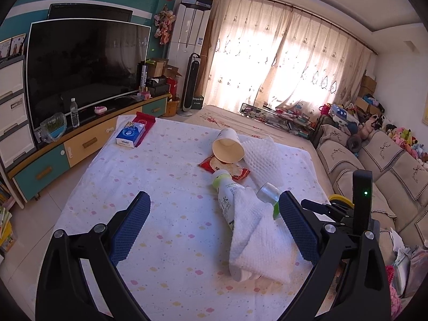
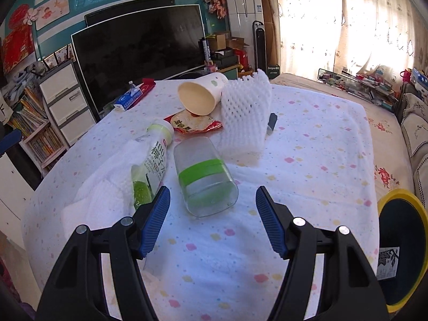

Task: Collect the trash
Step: 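Reach the right tool to the clear green-banded cup and grasp it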

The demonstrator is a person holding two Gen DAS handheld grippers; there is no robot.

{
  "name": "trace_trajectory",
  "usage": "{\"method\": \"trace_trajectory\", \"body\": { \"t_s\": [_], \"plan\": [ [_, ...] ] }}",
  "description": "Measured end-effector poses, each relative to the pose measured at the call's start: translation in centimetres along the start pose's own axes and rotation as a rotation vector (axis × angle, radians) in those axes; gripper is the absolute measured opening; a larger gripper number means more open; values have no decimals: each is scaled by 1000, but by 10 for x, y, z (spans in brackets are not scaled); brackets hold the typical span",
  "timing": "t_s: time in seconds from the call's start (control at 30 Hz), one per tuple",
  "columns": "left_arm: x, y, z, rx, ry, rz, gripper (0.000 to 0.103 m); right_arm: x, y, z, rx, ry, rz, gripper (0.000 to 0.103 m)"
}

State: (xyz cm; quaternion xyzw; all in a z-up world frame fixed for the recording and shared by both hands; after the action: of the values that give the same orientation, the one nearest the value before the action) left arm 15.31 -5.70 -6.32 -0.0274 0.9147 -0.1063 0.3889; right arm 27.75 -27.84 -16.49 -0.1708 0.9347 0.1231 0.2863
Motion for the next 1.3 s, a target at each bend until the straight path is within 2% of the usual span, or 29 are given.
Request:
{"method": "trace_trajectory", "body": {
  "t_s": [0.4, 0.43, 0.47, 0.6, 0.87, 1.3],
  "plan": [
    [2, -5, 14, 22, 27, 1, 95, -15, 2, 30, -31, 52, -11, 63],
    [3, -6, 14, 22, 26, 2, 95, -15, 2, 32, -20, 57, -13, 56],
    [3, -6, 14, 22, 26, 2, 95, -15, 3, 31, -17, 57, -14, 54],
    [3, -6, 13, 21, 22, -1, 95, -12, 4, 28, 11, 51, -10, 53],
    [4, -9, 16, 25, 22, 9, 95, -2, -1, 3, 32, 19, 17, 52],
    [9, -22, 20, 34, 40, 41, 95, 19, -18, -52, -2, -64, 94, 51]
  ]
}}
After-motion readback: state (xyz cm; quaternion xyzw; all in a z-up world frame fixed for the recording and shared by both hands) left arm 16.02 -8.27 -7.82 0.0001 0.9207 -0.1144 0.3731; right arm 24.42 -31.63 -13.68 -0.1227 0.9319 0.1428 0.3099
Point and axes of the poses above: each gripper's, at about its wrist camera, not at the fingertips, and z roughly the way its jaws point, y to its left, x to its underside, the point moved 4 cm from there along z, roughly the way its jaws point, and after that the axes turned 11 degrees about y, right-handed, at the moved point
